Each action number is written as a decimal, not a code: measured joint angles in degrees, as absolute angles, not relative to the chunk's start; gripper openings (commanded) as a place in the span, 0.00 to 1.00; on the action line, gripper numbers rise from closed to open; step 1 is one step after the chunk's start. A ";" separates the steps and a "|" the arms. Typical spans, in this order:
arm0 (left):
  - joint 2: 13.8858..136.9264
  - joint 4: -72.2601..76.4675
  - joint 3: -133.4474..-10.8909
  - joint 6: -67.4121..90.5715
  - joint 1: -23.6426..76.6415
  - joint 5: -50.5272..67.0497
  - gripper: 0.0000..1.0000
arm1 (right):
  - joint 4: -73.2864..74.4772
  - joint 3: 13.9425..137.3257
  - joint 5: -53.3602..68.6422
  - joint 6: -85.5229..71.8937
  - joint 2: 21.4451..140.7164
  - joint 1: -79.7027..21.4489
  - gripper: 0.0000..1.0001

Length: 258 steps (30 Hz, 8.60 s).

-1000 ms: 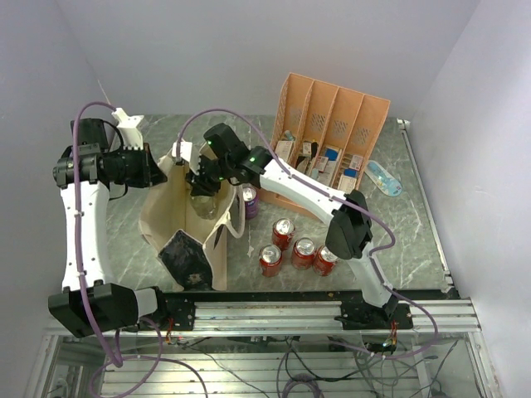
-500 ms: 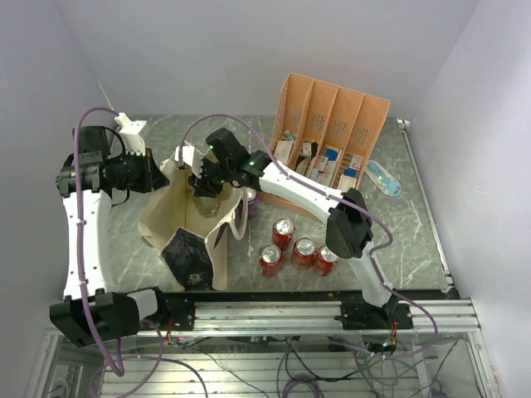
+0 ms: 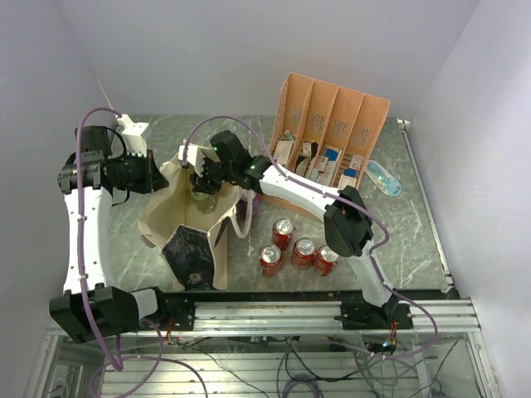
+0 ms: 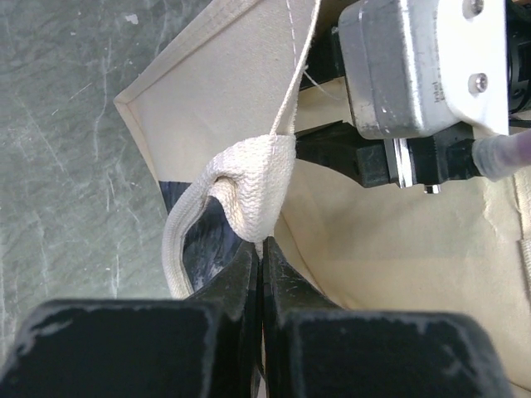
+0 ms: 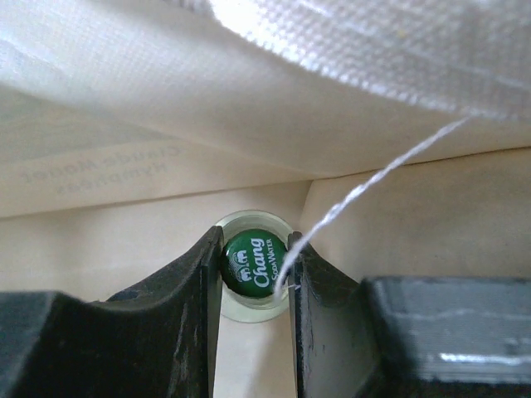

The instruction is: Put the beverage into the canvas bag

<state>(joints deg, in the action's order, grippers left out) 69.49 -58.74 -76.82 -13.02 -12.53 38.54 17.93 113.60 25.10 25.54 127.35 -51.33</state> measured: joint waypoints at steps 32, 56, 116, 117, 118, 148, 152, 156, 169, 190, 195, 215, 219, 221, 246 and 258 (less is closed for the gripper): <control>76.53 -60.80 -86.91 -12.67 -12.53 30.44 0.62 | 12.27 111.63 17.17 25.87 127.33 -50.17 0.00; 67.16 -83.72 -96.31 -37.80 4.43 41.71 0.82 | 17.26 113.32 19.70 16.43 126.98 -48.14 0.00; 62.06 -85.06 -77.82 -52.86 25.78 48.27 0.07 | 9.28 98.13 21.54 27.27 116.73 -47.40 0.00; 62.06 -85.01 -77.82 -52.97 25.78 48.10 0.07 | 8.86 97.89 21.80 27.33 116.73 -47.31 0.00; 62.15 -84.93 -77.82 -53.04 25.78 48.01 0.07 | 8.62 97.80 22.06 27.46 116.77 -47.20 0.00; 62.92 -78.94 -77.95 -49.56 25.82 45.82 0.70 | 9.61 102.45 29.06 31.51 121.89 -43.97 0.00; 62.17 -75.13 -78.54 -47.00 25.89 44.12 0.79 | 11.07 103.09 29.26 31.57 121.89 -43.81 0.00; 60.99 -70.00 -79.75 -43.99 25.89 41.60 0.83 | 12.19 103.74 29.30 31.59 121.97 -43.81 0.01; 55.99 -51.62 -81.62 -27.57 23.40 23.90 0.86 | 13.28 104.92 30.00 31.57 122.67 -43.83 0.11; 63.55 -37.89 -75.99 -8.01 13.23 9.17 0.80 | 10.72 101.82 30.26 31.29 121.10 -43.70 0.31; 64.05 -37.30 -75.94 -7.88 12.88 9.32 0.79 | 10.59 101.56 30.22 30.65 120.95 -43.57 0.37; 66.32 -34.96 -75.02 -6.26 11.92 11.18 0.75 | 7.57 103.96 30.06 29.34 120.84 -42.83 0.50; 67.31 -34.30 -75.02 -5.45 11.31 11.25 0.75 | 7.88 104.44 30.06 28.80 120.84 -42.78 0.53; 67.70 -34.00 -75.02 -5.04 11.00 11.38 0.74 | 8.01 104.81 30.13 28.34 120.84 -42.78 0.53; 67.55 -32.42 -72.71 -2.44 8.40 13.21 0.47 | 8.45 108.97 33.21 25.10 120.84 -42.63 0.56; 64.58 -33.01 -70.81 -2.55 8.29 7.05 0.20 | 12.08 114.13 31.88 24.32 119.63 -43.51 0.57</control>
<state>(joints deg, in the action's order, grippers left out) 64.58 -33.01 -70.81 -2.55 8.29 7.05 12.08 114.13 31.88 24.32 119.63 -43.51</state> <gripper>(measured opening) 0.220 0.563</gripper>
